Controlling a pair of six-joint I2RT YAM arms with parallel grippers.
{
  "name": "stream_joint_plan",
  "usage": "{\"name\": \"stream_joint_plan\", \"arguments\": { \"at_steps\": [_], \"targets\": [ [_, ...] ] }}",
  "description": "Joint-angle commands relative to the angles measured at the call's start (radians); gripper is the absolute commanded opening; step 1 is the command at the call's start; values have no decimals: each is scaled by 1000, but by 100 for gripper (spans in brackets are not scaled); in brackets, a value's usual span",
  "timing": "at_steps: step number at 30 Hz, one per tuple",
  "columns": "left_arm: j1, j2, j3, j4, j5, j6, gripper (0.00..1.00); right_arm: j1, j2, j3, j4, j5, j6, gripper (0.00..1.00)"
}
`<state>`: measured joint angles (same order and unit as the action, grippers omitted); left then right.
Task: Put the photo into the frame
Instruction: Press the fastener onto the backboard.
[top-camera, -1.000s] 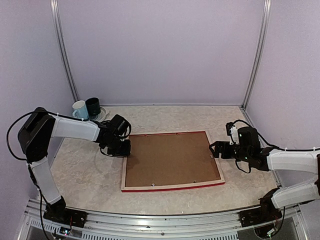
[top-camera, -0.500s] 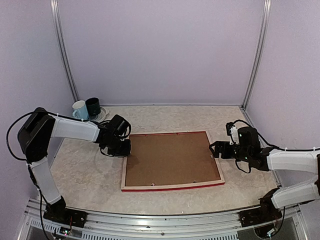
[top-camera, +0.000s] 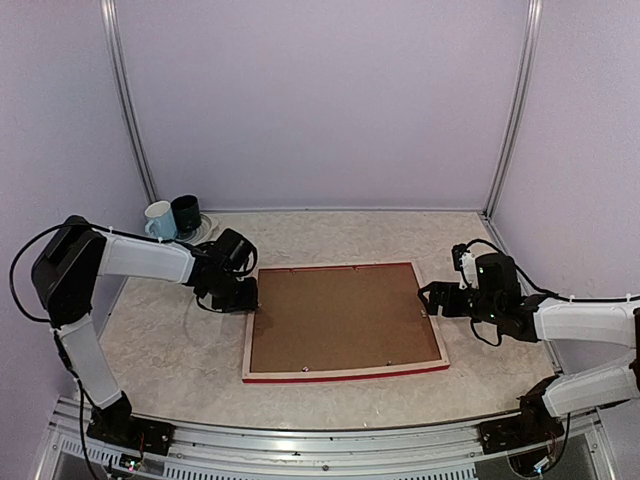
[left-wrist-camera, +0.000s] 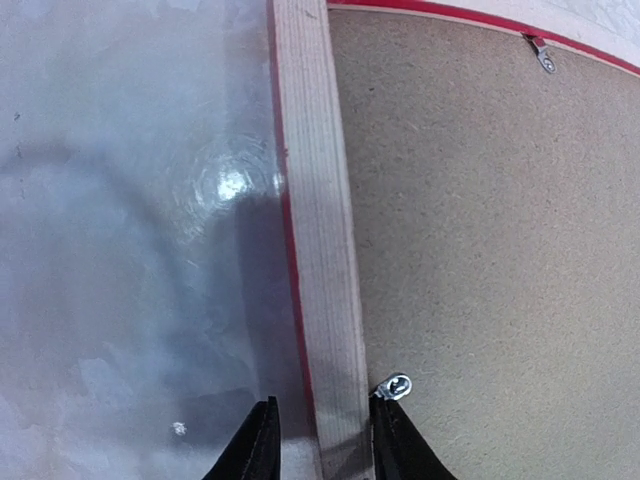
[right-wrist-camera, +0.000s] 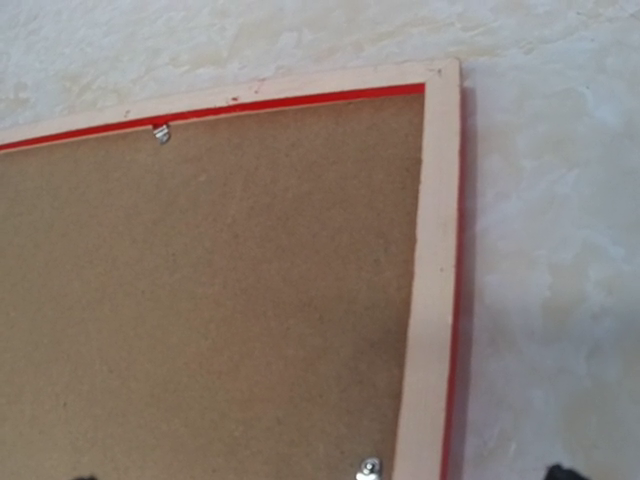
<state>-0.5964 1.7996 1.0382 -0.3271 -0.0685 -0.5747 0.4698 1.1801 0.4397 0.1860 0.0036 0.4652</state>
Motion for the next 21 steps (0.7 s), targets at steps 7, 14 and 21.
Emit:
{"name": "stream_joint_plan", "arguments": {
  "at_steps": [7,14,21],
  "targets": [
    [15,-105,-13,2,-29,-18,58,-5,26,-7,23,4,-4,97],
    [0,-159,-119,97,0,-34,74,-6,72,7,20,15,-12,96],
    [-16,-177,-189,173,-6,-34,80,-5,140,97,-107,44,-40,95]
  ]
}}
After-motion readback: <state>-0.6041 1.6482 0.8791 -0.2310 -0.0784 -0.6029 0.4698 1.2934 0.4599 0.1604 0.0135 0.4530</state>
